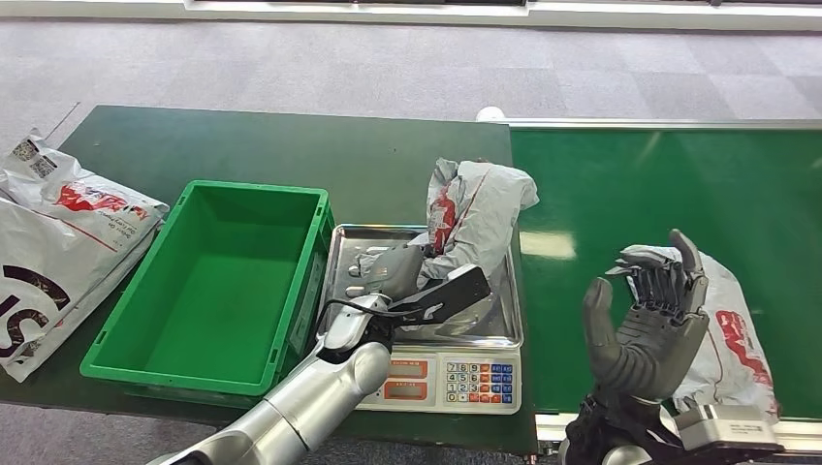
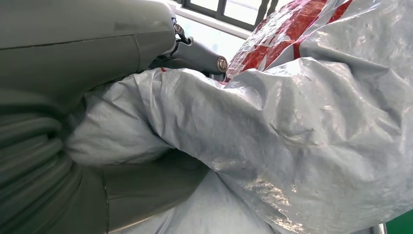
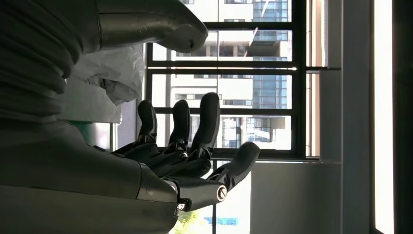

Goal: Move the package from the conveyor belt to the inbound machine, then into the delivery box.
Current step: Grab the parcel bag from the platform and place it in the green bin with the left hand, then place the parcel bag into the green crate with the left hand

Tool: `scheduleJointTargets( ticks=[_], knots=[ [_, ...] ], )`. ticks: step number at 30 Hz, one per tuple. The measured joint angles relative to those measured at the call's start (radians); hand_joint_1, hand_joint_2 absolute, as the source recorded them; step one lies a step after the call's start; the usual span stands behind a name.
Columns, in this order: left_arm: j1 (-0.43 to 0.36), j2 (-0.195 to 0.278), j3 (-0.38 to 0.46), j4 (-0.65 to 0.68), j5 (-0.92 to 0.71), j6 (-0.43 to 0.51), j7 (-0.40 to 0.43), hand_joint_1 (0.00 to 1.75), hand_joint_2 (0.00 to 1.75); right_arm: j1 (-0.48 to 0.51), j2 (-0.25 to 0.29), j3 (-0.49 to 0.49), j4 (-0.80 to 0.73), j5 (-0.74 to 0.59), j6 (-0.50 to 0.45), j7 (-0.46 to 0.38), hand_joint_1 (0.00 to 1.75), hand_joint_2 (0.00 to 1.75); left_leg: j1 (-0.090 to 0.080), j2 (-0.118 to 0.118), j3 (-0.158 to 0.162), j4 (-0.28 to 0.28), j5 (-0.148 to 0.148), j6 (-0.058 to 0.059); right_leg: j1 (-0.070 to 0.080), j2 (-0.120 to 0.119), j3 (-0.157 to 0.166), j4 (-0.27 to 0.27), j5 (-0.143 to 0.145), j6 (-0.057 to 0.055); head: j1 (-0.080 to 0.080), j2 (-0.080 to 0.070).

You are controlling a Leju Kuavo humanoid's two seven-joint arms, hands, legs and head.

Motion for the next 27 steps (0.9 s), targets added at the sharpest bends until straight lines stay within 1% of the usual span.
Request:
scheduleJointTargets(
  ticks=[1,2,3,4,5,6,7,8,9,10,11,12,14,15,18,22,25,27],
  knots=[
    [0.001,0.001,0.0,0.0,0.004,0.001,-0.002,1.75,1.75,0.0,0.0,0.0,0.0,0.0,-0.003,0.002,0.0,1.75,0.0,0.0,-0.003,0.0,0.0,0.0,0.0,0.0,0.001,0.0,0.0,0.0,0.0,0.0],
    [0.015,0.018,0.004,-0.008,0.023,0.008,-0.01,1.75,1.75,0.005,-0.004,-0.001,0.0,-0.002,-0.015,0.013,0.0,1.75,0.0,0.0,-0.003,-0.001,0.0,0.0,0.0,0.0,0.002,0.0,-0.001,0.0,0.0,0.0],
    [0.048,0.057,0.014,-0.04,0.065,0.019,-0.037,1.75,1.75,0.016,-0.015,-0.004,0.001,-0.011,-0.039,0.029,0.0,1.75,-0.001,0.002,-0.002,-0.003,-0.002,-0.001,0.0,0.002,0.004,0.0,-0.001,-0.001,0.001,0.0],
    [0.101,0.122,0.033,-0.109,0.147,0.023,-0.091,1.75,1.75,0.037,-0.035,-0.01,0.004,-0.038,-0.073,0.036,0.0,1.75,-0.002,0.007,0.002,-0.006,-0.005,-0.002,0.0,0.006,0.009,0.0,-0.003,-0.002,0.002,0.0],
    [0.173,0.217,0.067,-0.21,0.261,0.015,-0.162,1.75,1.75,0.072,-0.063,-0.023,0.01,-0.079,-0.108,0.031,0.0,1.75,-0.003,0.014,0.01,-0.008,-0.008,-0.004,-0.001,0.013,0.012,-0.001,-0.005,-0.004,0.002,0.0],
    [0.242,0.31,0.121,-0.337,0.392,-0.005,-0.248,1.75,1.75,0.115,-0.095,-0.043,0.02,-0.127,-0.134,0.01,0.0,1.75,-0.003,0.022,0.017,-0.01,-0.012,-0.006,-0.001,0.02,0.016,-0.001,-0.007,-0.006,0.002,0.0],
    [0.297,0.395,0.195,-0.453,0.514,-0.029,-0.327,1.75,1.75,0.157,-0.123,-0.066,0.031,-0.169,-0.151,-0.02,0.0,1.75,-0.003,0.028,0.021,-0.011,-0.015,-0.007,-0.002,0.026,0.016,0.0,-0.008,-0.008,0.003,0.0],
    [0.333,0.462,0.303,-0.548,0.602,-0.053,-0.377,1.75,1.75,0.191,-0.145,-0.086,0.041,-0.195,-0.159,-0.043,0.0,1.75,-0.002,0.033,0.024,-0.011,-0.015,-0.008,-0.002,0.03,0.013,0.001,-0.009,-0.01,0.002,0.0],
    [0.353,0.505,0.436,-0.622,0.655,-0.073,-0.4,1.75,1.75,0.212,-0.161,-0.1,0.048,-0.208,-0.165,-0.057,0.0,1.75,-0.001,0.035,0.024,-0.011,-0.015,-0.01,-0.001,0.033,0.008,0.002,-0.008,-0.012,0.003,0.0],
    [0.365,0.533,0.554,-0.671,0.677,-0.093,-0.398,1.75,1.75,0.221,-0.171,-0.107,0.053,-0.213,-0.171,-0.063,0.0,1.75,0.0,0.037,0.023,-0.011,-0.013,-0.012,0.0,0.035,0.004,0.003,-0.007,-0.014,0.002,0.0],
    [0.378,0.552,0.683,-0.726,0.683,-0.112,-0.385,1.75,1.75,0.226,-0.18,-0.108,0.057,-0.216,-0.175,-0.063,0.0,1.75,0.002,0.038,0.023,-0.011,-0.012,-0.014,0.001,0.036,0.0,0.004,-0.006,-0.016,0.002,0.0],
    [0.393,0.566,0.788,-0.774,0.69,-0.122,-0.375,1.75,1.75,0.229,-0.189,-0.109,0.064,-0.219,-0.178,-0.061,0.0,1.75,0.004,0.038,0.022,-0.012,-0.01,-0.016,0.003,0.036,-0.001,0.004,-0.006,-0.017,0.002,0.0],
    [0.427,0.589,0.939,-0.866,0.717,-0.116,-0.375,1.75,1.75,0.231,-0.203,-0.11,0.079,-0.222,-0.181,-0.052,0.0,1.75,0.005,0.035,0.021,-0.013,-0.009,-0.018,0.005,0.033,-0.001,0.005,-0.006,-0.019,0.002,0.0],
    [0.443,0.599,0.98,-0.899,0.739,-0.108,-0.377,1.75,1.75,0.226,-0.206,-0.111,0.088,-0.222,-0.182,-0.048,0.0,1.75,0.006,0.031,0.019,-0.012,-0.008,-0.019,0.005,0.029,0.0,0.005,-0.007,-0.019,0.002,0.0],
    [0.486,0.626,1.035,-0.972,0.791,-0.084,-0.387,1.75,1.75,0.202,-0.209,-0.112,0.12,-0.218,-0.182,-0.04,0.0,1.75,0.007,0.018,0.015,-0.012,-0.006,-0.019,0.008,0.016,0.001,0.005,-0.008,-0.019,0.002,0.0],
    [0.497,0.637,1.049,-0.995,0.806,-0.062,-0.4,1.75,1.75,0.187,-0.209,-0.112,0.136,-0.218,-0.182,-0.039,0.0,1.75,0.006,0.014,0.013,-0.011,-0.005,-0.018,0.009,0.011,0.001,0.005,-0.008,-0.019,0.002,0.0],
    [0.508,0.656,1.064,-1.01,0.775,-0.063,-0.389,1.75,1.75,0.17,-0.208,-0.112,0.153,-0.219,-0.182,-0.04,0.0,1.75,0.007,0.014,0.013,-0.01,-0.005,-0.018,0.009,0.011,0.002,0.005,-0.008,-0.019,0.002,0.0],
    [0.512,0.673,1.073,-1.033,0.714,-0.044,-0.388,1.75,1.75,0.15,-0.207,-0.112,0.177,-0.218,-0.182,-0.042,0.0,1.75,0.006,0.012,0.012,-0.009,-0.004,-0.017,0.008,0.009,0.002,0.005,-0.008,-0.018,0.002,0.0]
  ],
)
